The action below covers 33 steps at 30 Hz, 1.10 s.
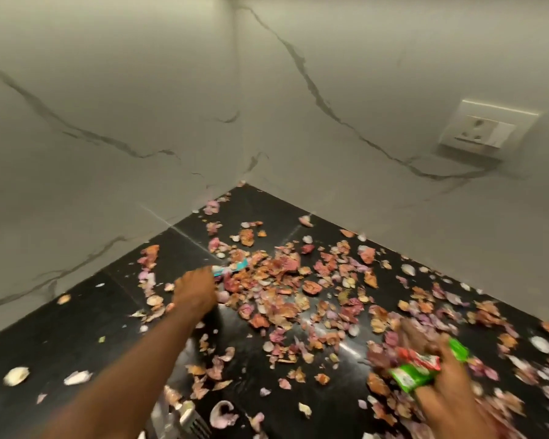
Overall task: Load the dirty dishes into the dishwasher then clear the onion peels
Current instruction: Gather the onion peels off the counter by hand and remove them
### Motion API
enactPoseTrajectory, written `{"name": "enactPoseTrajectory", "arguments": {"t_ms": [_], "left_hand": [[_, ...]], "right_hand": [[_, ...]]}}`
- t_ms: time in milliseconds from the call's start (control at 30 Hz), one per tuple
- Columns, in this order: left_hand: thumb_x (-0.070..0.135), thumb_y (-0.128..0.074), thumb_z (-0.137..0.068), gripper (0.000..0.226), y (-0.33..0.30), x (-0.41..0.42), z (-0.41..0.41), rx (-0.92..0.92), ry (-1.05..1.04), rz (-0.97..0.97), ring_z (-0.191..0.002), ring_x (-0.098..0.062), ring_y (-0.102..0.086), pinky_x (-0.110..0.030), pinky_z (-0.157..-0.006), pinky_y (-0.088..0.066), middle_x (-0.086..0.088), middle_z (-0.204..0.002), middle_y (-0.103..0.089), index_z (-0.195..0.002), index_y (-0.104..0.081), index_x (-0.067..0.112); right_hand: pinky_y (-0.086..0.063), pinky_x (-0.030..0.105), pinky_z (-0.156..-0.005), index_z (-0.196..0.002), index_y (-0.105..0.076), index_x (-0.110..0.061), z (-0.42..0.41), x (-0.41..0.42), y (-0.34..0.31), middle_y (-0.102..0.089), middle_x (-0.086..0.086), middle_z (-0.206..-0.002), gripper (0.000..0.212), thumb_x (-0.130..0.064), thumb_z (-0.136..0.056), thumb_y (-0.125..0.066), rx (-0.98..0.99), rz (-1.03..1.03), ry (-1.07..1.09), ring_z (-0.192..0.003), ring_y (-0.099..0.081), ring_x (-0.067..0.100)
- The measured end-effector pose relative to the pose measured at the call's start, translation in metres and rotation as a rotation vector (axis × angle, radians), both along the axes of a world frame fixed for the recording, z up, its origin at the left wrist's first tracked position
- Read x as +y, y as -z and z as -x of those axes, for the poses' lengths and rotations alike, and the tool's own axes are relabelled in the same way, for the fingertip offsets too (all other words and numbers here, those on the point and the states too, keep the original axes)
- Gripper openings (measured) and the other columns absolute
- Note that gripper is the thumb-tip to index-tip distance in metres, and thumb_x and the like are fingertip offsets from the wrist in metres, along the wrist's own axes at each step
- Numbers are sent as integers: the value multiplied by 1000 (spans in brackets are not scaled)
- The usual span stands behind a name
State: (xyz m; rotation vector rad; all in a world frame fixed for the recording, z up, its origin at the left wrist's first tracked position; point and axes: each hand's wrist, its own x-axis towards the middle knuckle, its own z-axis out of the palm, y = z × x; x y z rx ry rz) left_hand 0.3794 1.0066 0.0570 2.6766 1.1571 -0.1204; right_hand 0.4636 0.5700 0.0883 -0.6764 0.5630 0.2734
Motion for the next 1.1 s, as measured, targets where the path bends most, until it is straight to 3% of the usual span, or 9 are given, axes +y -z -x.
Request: {"name": "enactPoseTrajectory", "arguments": {"t_ms": [167, 233, 333, 400, 533, 633, 767, 900, 1100], "left_hand": [[32, -53, -102, 24, 13, 16, 4, -68, 23, -97, -108, -36, -68, -43, -88, -56, -13, -117, -72, -113, -71, 21], [40, -64, -100, 25, 14, 13, 9, -187, -28, 54, -95, -35, -71, -41, -76, -56, -12, -104, -76, -109, -76, 20], [36, -73, -96, 23, 3, -1, 18, -464, -187, 373, -59, -14, -70, -32, -52, -55, -5, -90, -74, -110, -77, 18], [31, -77, -93, 31, -2, -8, 23, -535, -268, 409, -55, -7, -63, -26, -47, -48, -9, -99, -74, -119, -73, 13], [36, -79, -90, 30, -8, -17, 36, -621, -235, 382, -66, -14, -66, -30, -56, -48, 3, -81, -73, -111, -78, 15], [22, -72, -97, 18, -8, -29, 43, -529, -130, 348, -80, -18, -70, -33, -71, -52, 0, -89, -78, -111, -81, 15], [15, -63, -101, 26, -22, -73, 55, -590, -52, 273, -79, -12, -68, -33, -74, -57, 1, -100, -79, -120, -76, 26], [17, -68, -99, 22, -46, -156, 69, -754, 104, 434, -88, -3, -62, -23, -77, -56, 13, -97, -66, -116, -77, 28], [12, -68, -91, 27, -25, -235, 83, -621, 199, 564, -98, -13, -71, -24, -86, -55, -3, -108, -77, -117, -74, 18]], "right_hand": [[-63, 43, -57, -120, -71, -10, 15, 6, -11, -76, 15, -115, 42, -44, -104, -52, 24, 90, -72, -84, -78, 25], [-64, 45, -63, -120, -72, -8, 19, 3, -3, -77, 15, -111, 43, -43, -103, -53, 25, 148, -44, -89, -76, 24], [-55, 60, -99, -125, -70, -6, 27, 10, -4, -76, 16, -109, 48, -43, -95, -62, 41, 234, -31, -101, -71, 27], [-57, 53, -94, -122, -70, -5, 24, 10, -1, -72, 13, -91, 49, -45, -95, -62, 36, 263, -63, -83, -67, 25], [-52, 29, -51, -102, -69, -13, 22, 22, -5, -63, 2, -77, 32, -42, -87, -66, -16, 256, -183, -60, -57, 13], [-57, 39, -66, -89, -68, -18, 24, 35, -10, -70, 3, -77, 25, -41, -98, -64, -76, 396, -275, -66, -67, 16], [-54, 54, -101, -108, -73, -12, 29, 50, -13, -79, 14, -103, 44, -53, -92, -69, -140, 453, -424, -104, -73, 33], [-60, 52, -94, -123, -66, -10, 50, 75, -22, -77, 14, -114, 44, -43, -95, -65, -202, 299, -654, -108, -73, 34], [-56, 50, -86, -83, -79, -12, 81, 112, -22, -77, 13, -89, 29, -41, -85, -73, -330, 395, -775, -89, -70, 32]]}}
